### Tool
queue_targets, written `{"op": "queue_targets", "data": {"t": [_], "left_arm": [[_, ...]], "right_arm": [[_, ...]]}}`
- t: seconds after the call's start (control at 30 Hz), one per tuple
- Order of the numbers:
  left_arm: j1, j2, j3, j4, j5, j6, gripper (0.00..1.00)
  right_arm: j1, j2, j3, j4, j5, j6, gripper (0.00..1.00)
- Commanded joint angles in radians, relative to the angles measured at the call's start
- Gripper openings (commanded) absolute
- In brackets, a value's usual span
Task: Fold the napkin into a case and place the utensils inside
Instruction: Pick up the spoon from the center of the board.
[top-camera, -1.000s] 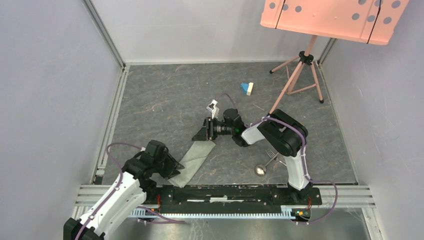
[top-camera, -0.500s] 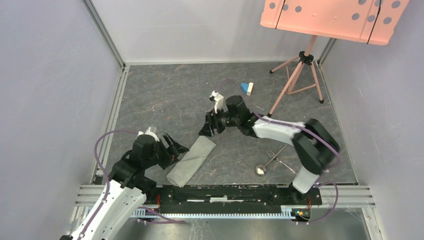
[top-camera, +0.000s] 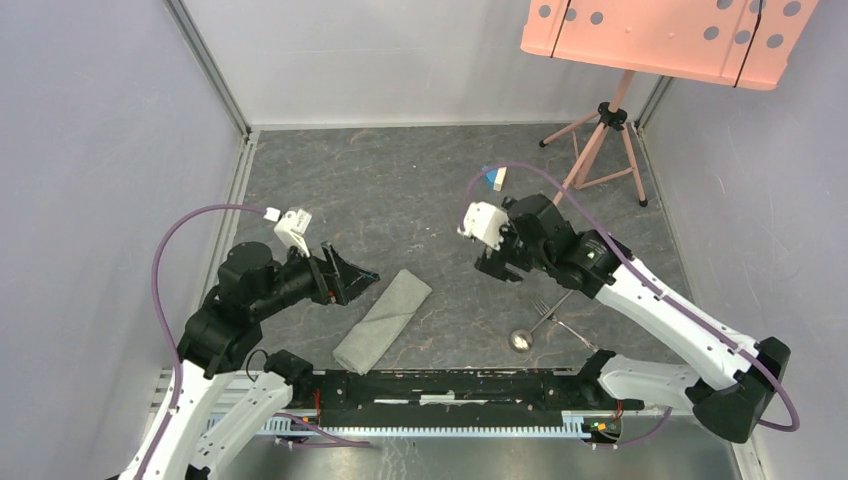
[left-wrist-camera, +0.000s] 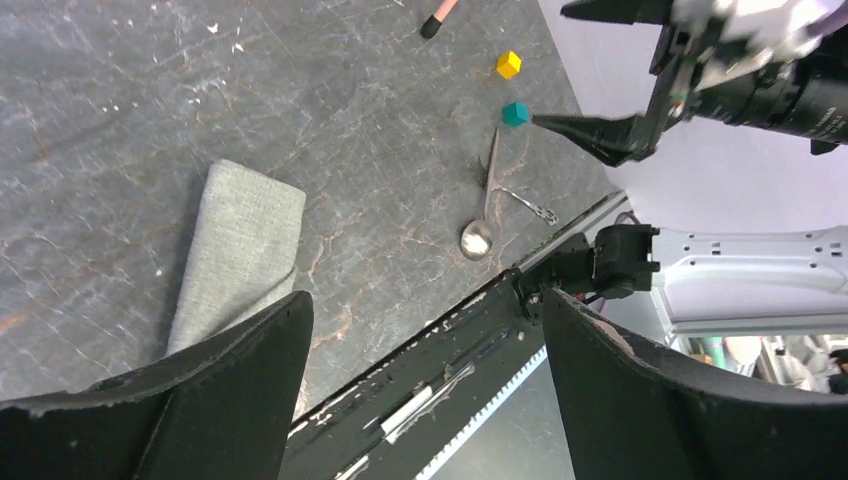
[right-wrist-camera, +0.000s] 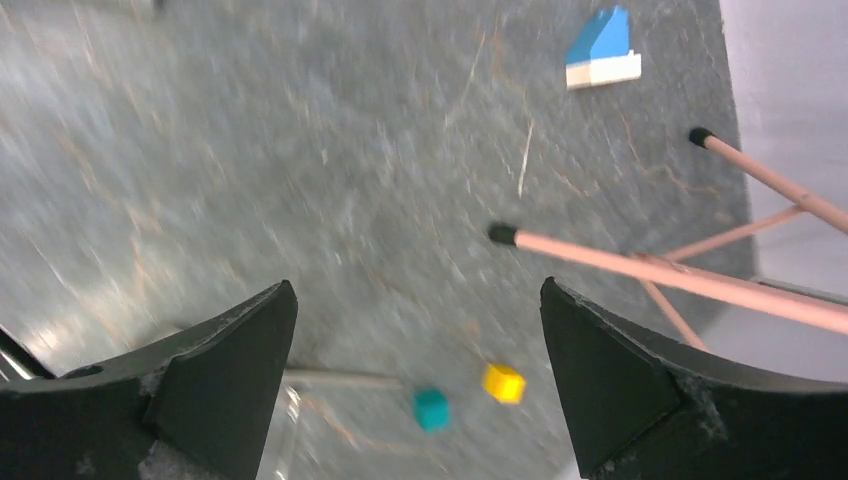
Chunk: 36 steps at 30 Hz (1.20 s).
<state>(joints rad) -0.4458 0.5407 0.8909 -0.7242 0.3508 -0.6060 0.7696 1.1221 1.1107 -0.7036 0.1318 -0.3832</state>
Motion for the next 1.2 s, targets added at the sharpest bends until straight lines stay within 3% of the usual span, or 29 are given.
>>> {"op": "queue_targets", "data": {"t": [0.0, 0.1, 0.23, 0.37, 0.53, 0.93, 1.07, 1.17], "left_arm": [[-0.002, -0.031, 0.065, 0.001, 0.034, 0.146, 0.91], [-0.001, -0.086, 0.057, 0.003, 0.026, 0.146, 0.93], [-0.002, -0.129, 0.031, 0.006, 0.031, 0.153, 0.94], [-0.001, -0.151, 0.029, -0.033, 0.006, 0.191, 0.95], [-0.001, -0.184, 0.002, -0.032, 0.002, 0.198, 0.96], [-0.001, -0.232, -0.036, -0.035, -0.023, 0.181, 0.99], [-0.001, -0.235, -0.034, -0.033, -0.013, 0.178, 0.99], [-0.001, -0.239, -0.03, -0.037, -0.013, 0.182, 0.99]], "right_arm": [[0.035, -0.044, -0.062, -0.294, 0.156, -0.371, 0.98], [0.052, -0.081, -0.243, -0.343, 0.258, -0.514, 0.98], [0.069, -0.085, -0.362, -0.339, 0.204, -0.586, 0.98], [0.072, -0.061, -0.38, -0.261, 0.142, -0.638, 0.98], [0.073, -0.015, -0.407, -0.223, -0.005, -0.791, 0.76], [0.072, 0.078, -0.469, -0.152, -0.207, -0.909, 0.77], [0.073, 0.111, -0.475, -0.143, -0.226, -0.914, 0.72], [0.073, 0.13, -0.49, -0.134, -0.217, -0.904, 0.62]]}}
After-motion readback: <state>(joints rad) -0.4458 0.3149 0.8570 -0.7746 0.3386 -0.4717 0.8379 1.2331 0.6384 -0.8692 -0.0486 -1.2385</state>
